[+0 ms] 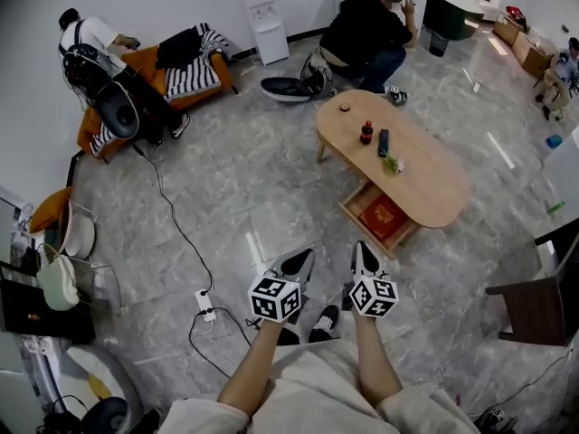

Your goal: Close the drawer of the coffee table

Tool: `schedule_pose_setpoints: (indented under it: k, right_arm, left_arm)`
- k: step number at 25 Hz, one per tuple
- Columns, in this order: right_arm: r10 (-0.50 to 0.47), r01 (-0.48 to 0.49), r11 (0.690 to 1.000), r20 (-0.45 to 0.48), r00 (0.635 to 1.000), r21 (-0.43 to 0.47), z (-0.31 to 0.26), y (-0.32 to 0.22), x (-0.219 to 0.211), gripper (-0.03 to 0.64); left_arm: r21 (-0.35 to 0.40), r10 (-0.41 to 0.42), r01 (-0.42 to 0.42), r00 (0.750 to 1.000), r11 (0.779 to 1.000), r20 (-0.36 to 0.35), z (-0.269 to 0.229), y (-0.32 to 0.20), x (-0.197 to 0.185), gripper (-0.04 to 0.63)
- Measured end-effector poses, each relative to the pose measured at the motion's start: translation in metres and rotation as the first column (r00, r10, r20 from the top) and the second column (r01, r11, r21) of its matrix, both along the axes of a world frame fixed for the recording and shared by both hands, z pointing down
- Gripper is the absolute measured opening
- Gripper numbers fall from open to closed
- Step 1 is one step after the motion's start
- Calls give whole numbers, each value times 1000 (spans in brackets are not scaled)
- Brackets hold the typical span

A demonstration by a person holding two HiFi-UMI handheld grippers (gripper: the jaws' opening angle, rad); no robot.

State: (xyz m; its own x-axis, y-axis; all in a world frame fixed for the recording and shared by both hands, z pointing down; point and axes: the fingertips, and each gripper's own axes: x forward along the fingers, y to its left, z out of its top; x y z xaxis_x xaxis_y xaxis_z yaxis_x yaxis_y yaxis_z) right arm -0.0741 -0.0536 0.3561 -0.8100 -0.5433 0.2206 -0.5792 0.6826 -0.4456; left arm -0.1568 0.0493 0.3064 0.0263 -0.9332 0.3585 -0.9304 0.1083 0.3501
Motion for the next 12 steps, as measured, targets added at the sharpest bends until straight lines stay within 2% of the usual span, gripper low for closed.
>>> schedule_pose_setpoints:
  k: [5, 12]
  right_arm:
    - [27, -28, 999, -46, 999, -16, 13, 1, 23, 15]
    - [215, -217, 976, -131, 968, -1, 28, -23, 84, 15]
  left_arm:
    - [-17, 50, -50, 998, 999, -26, 8, -16, 1, 9]
    - [-9, 160, -161, 985, 987, -70, 23, -61, 5, 9]
